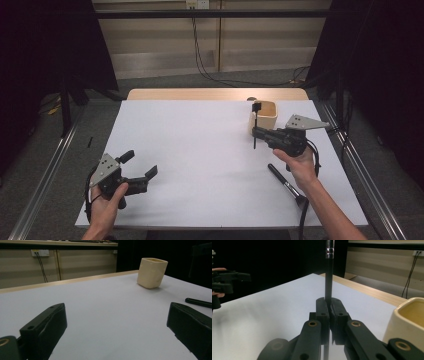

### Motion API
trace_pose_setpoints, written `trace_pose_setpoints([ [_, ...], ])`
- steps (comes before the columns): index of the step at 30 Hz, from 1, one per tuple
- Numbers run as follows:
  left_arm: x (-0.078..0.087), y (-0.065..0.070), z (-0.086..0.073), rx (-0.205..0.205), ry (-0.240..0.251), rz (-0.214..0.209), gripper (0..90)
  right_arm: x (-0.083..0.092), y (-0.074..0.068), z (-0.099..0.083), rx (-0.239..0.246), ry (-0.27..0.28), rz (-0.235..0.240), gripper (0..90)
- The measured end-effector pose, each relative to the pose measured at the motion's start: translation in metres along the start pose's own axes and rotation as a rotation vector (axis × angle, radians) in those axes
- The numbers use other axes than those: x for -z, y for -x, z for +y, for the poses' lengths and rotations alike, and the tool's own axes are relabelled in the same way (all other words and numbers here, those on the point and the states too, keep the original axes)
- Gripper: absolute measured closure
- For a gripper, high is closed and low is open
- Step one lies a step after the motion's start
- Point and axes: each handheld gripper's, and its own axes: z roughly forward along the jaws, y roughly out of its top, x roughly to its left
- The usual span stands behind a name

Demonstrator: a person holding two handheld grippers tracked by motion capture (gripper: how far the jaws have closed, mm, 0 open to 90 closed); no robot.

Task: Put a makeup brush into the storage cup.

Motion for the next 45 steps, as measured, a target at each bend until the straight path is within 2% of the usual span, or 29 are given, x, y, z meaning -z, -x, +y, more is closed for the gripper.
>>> trace_pose_setpoints([
  [2, -0.001, -0.002, -0.002, 0.006, -0.013, -0.013, 2.8, 0.001, 0.003, 0.003, 0.002, 0.005, -0.009, 86.4],
  [4, 0.0, -0.004, 0.0, -0.008, 0.006, -0.009, 2.3, 0.003, 0.006, 0.007, 0.004, 0.012, -0.019, 86.4],
  [6, 0.001, -0.007, 0.001, 0.003, 0.022, -0.015, 2.1, 0.004, 0.009, 0.01, 0.004, 0.017, -0.029, 86.4],
  [11, 0.007, -0.009, -0.003, -0.01, 0.015, 0.013, 2.1, 0.006, 0.02, 0.015, -0.008, 0.039, -0.05, 86.4],
  [14, 0.01, -0.011, -0.004, -0.002, 0.013, 0.015, 2.2, 0.008, 0.026, 0.02, -0.014, 0.054, -0.069, 86.4],
  [18, 0.012, -0.011, -0.006, -0.001, 0.005, 0.019, 2.2, 0.005, 0.034, 0.023, -0.009, 0.039, -0.099, 86.4],
  [21, 0.012, -0.009, -0.007, -0.004, 0.0, 0.011, 2.2, 0.003, 0.039, 0.026, -0.017, 0.047, -0.115, 86.4],
  [23, 0.012, -0.008, -0.007, 0.011, 0.001, -0.011, 2.5, 0.003, 0.041, 0.031, -0.017, 0.059, -0.123, 86.4],
  [25, 0.012, -0.006, -0.007, -0.017, -0.006, -0.012, 2.7, 0.002, 0.043, 0.036, -0.011, 0.065, -0.132, 86.4],
  [27, 0.011, -0.005, -0.007, -0.013, -0.004, -0.022, 2.8, 0.001, 0.045, 0.04, 0.002, 0.059, -0.15, 86.3],
  [36, 0.011, -0.007, -0.008, -0.012, -0.008, -0.011, 2.7, -0.013, 0.061, 0.051, -0.004, 0.057, -0.219, 86.4],
  [39, 0.012, -0.007, -0.007, -0.022, -0.014, -0.02, 2.7, -0.018, 0.066, 0.054, -0.002, 0.052, -0.23, 86.3],
  [41, 0.012, -0.006, -0.006, -0.005, -0.01, -0.024, 2.7, -0.021, 0.069, 0.055, -0.001, 0.047, -0.235, 86.3],
  [45, 0.012, -0.005, -0.007, -0.011, -0.018, -0.029, 2.7, -0.028, 0.076, 0.053, -0.008, 0.041, -0.247, 86.3],
])
